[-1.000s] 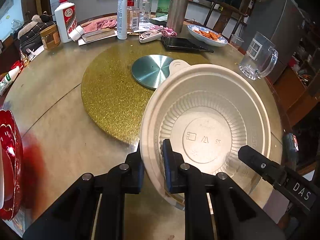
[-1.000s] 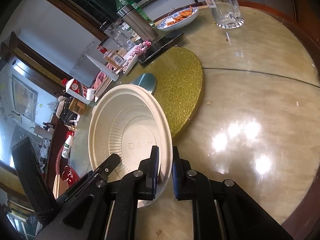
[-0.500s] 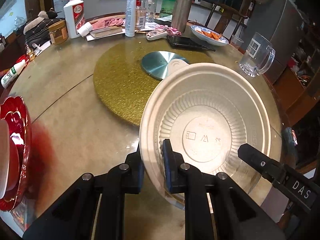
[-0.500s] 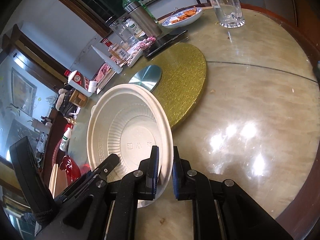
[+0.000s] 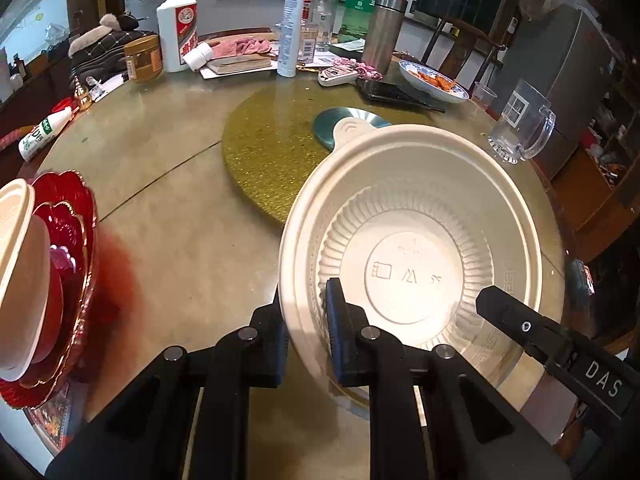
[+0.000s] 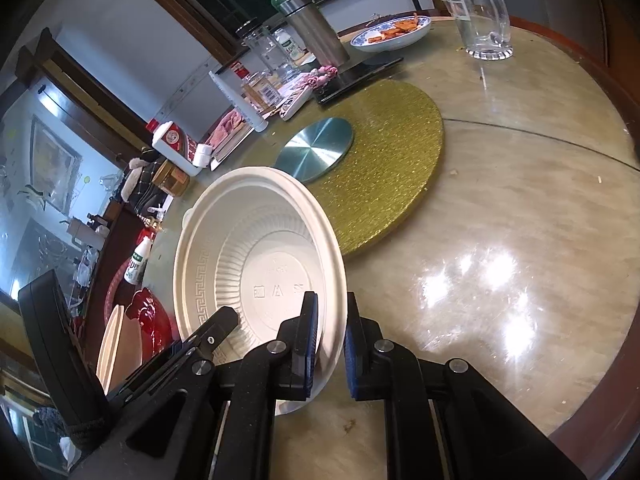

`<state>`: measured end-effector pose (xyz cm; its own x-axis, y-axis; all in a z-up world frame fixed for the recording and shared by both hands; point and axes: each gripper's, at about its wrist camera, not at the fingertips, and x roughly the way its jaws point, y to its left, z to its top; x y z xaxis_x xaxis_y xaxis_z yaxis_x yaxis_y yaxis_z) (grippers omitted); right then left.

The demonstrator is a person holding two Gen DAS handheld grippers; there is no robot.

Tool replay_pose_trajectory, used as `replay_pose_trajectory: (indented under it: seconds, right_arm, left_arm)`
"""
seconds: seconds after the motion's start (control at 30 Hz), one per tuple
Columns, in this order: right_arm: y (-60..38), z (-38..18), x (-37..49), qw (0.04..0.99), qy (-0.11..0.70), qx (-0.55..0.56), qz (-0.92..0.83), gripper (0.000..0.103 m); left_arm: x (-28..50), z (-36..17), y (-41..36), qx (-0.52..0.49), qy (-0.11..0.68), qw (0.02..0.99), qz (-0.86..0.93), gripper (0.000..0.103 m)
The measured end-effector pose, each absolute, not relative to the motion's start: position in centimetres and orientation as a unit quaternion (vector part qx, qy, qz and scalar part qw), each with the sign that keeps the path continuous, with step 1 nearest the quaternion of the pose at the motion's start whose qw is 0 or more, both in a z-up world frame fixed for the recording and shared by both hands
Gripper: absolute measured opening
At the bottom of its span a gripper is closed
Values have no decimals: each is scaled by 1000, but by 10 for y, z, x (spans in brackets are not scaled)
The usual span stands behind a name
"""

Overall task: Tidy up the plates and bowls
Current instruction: 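Lift the second beige bowl with both grippers and carry it toward the stack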

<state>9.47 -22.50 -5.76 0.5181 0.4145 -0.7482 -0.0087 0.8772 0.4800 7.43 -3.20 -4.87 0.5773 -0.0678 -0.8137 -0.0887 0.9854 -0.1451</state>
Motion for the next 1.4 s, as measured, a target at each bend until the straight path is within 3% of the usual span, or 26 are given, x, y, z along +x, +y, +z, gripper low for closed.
replay_pose_trajectory:
  seconds: [1.4]
  right_arm:
    - [-115, -35, 77, 843, 449, 131, 265, 14]
  left_arm:
    - [9, -21, 64, -126, 396, 905, 88, 16]
